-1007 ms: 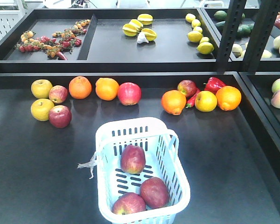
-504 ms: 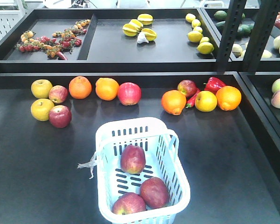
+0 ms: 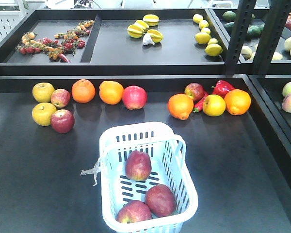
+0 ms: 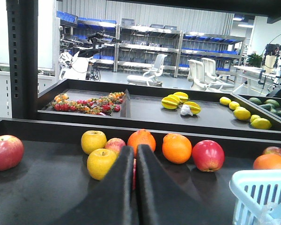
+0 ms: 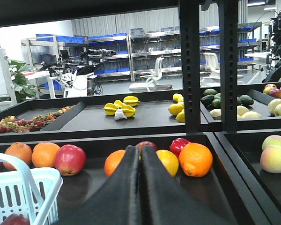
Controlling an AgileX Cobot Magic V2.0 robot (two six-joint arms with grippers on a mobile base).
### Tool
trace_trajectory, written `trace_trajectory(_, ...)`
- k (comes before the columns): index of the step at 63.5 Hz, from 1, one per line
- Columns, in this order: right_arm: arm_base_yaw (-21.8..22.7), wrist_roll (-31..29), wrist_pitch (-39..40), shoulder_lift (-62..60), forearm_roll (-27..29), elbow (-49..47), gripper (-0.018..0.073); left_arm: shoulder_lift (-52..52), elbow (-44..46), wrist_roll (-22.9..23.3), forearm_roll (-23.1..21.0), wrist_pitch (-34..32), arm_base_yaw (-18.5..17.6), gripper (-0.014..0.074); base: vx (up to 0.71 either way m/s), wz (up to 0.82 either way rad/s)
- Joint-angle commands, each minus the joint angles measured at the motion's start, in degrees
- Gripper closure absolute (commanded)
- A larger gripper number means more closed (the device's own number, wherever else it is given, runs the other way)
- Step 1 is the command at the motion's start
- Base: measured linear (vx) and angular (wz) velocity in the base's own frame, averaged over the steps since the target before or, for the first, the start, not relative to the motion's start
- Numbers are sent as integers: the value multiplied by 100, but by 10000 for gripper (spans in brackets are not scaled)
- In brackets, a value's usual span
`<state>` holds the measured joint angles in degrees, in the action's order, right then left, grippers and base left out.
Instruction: Pick three apples into basket with both arms
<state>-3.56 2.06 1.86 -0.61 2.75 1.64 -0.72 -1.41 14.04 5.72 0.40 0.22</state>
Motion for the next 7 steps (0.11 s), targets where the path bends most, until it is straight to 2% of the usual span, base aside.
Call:
trace_trajectory(1,27,6,430,-59,-32,85,568,-84,-131,2,-38,-402,-4,603,0,0)
trace_trajectory(7,27,6,423,-59,-32,85,568,-84,-131,2,-38,-402,-4,603,0,0)
